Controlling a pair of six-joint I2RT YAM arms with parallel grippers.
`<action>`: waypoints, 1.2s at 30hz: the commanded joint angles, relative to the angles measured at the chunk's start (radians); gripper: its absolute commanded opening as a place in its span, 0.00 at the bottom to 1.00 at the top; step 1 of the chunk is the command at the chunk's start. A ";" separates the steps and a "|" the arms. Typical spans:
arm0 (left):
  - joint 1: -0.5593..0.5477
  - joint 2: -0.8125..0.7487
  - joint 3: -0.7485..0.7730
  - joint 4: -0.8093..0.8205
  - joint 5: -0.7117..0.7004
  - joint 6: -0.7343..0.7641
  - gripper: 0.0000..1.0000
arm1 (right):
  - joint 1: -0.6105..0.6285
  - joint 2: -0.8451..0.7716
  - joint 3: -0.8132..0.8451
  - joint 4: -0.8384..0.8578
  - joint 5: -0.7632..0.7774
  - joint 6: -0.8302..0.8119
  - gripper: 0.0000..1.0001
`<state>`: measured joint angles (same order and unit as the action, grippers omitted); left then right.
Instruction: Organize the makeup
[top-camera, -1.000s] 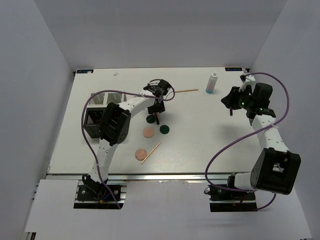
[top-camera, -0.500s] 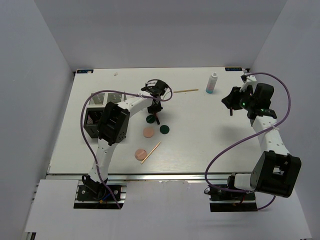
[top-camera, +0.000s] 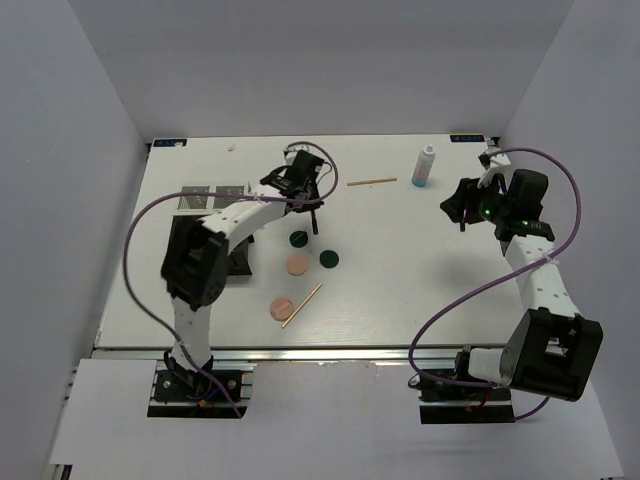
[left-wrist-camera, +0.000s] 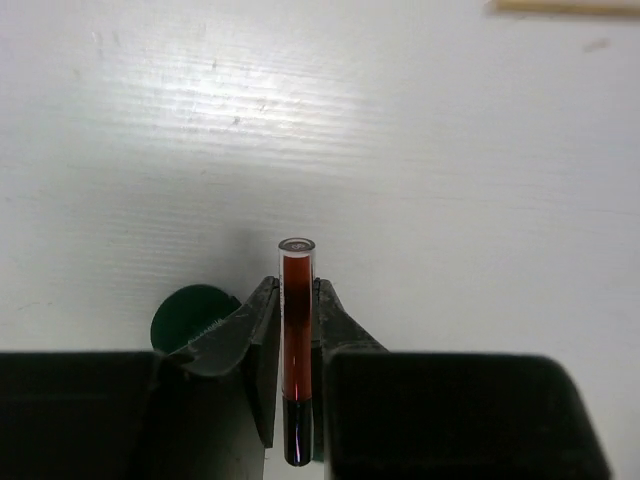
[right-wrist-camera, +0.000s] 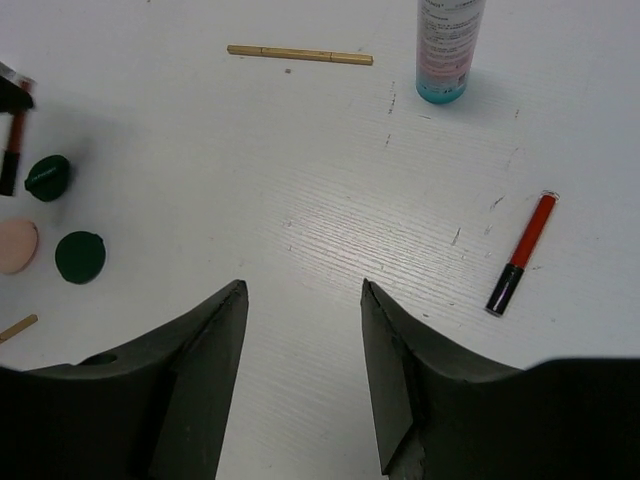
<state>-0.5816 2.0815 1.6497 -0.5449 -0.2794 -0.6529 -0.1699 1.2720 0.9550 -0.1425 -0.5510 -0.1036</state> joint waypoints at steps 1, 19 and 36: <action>0.009 -0.288 -0.063 0.189 0.017 0.032 0.00 | -0.005 -0.026 -0.012 -0.002 -0.021 -0.019 0.55; 0.259 -0.976 -0.611 0.224 -0.621 0.292 0.00 | 0.018 0.018 0.013 -0.006 -0.090 -0.021 0.55; 0.425 -0.814 -0.758 0.438 -0.569 0.349 0.11 | 0.020 -0.017 0.002 -0.032 0.044 -0.082 0.62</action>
<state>-0.1608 1.2823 0.9001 -0.1558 -0.8532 -0.2989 -0.1516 1.2816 0.9348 -0.1829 -0.5781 -0.1627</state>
